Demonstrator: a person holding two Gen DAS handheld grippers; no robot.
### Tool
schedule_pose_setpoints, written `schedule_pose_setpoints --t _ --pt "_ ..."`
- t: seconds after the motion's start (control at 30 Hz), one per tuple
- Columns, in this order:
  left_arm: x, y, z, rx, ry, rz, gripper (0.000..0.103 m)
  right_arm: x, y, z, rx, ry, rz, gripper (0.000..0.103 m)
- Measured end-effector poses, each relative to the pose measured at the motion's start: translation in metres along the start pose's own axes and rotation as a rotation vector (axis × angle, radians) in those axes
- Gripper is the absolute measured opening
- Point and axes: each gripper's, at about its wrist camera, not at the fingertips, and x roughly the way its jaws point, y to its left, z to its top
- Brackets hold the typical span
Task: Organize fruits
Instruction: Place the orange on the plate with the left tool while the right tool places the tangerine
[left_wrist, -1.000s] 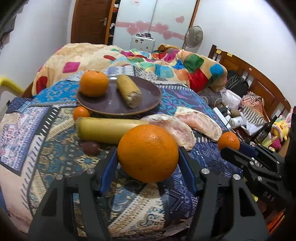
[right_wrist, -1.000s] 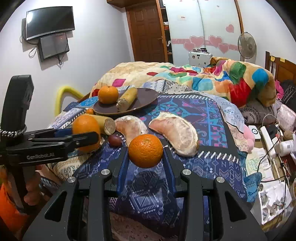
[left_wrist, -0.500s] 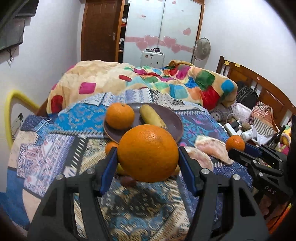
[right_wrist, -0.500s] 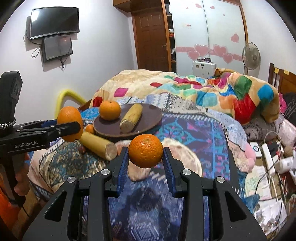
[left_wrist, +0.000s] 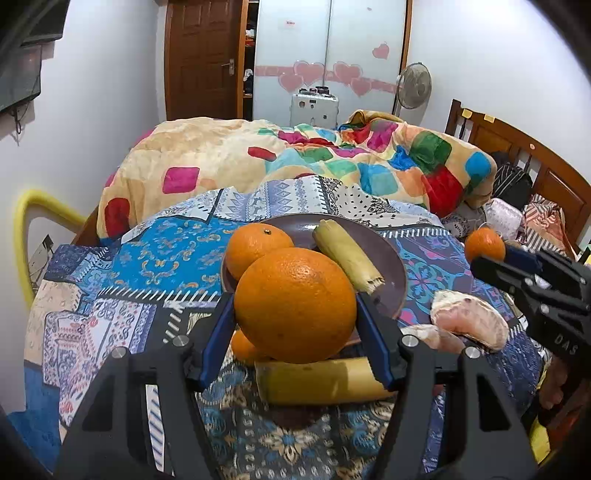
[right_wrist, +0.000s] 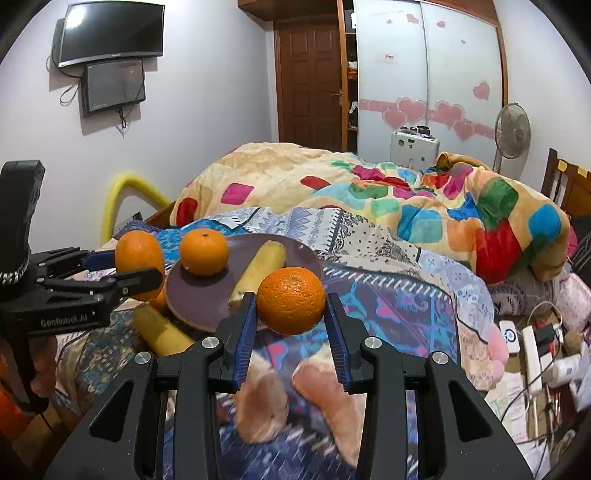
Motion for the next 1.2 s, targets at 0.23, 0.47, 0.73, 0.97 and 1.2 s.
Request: schedule_pose_setpoints --t 0.23,0.47,0.73,0.97,1.2 --pt "0.026 0.0 0.007 0.017 0.043 -0.004 0.064 0.026 -0.002 0.018 -0.02 0.043 0.005 0.034" --pt "0.05 0.001 0.007 0.021 0.107 -0.01 0.064 0.055 0.0 0.027 -0.035 0.113 0.029 0.034" --pt "0.058 0.0 0.008 0.03 0.116 -0.02 0.064 0.093 0.001 0.023 -0.047 0.241 0.046 0.034" --pt "0.059 -0.002 0.006 0.037 0.111 -0.019 0.064 0.104 0.001 0.017 -0.053 0.29 0.053 0.034" --pt "0.054 -0.003 0.006 0.044 0.091 -0.013 0.072 0.105 0.004 0.016 -0.066 0.292 0.045 0.034"
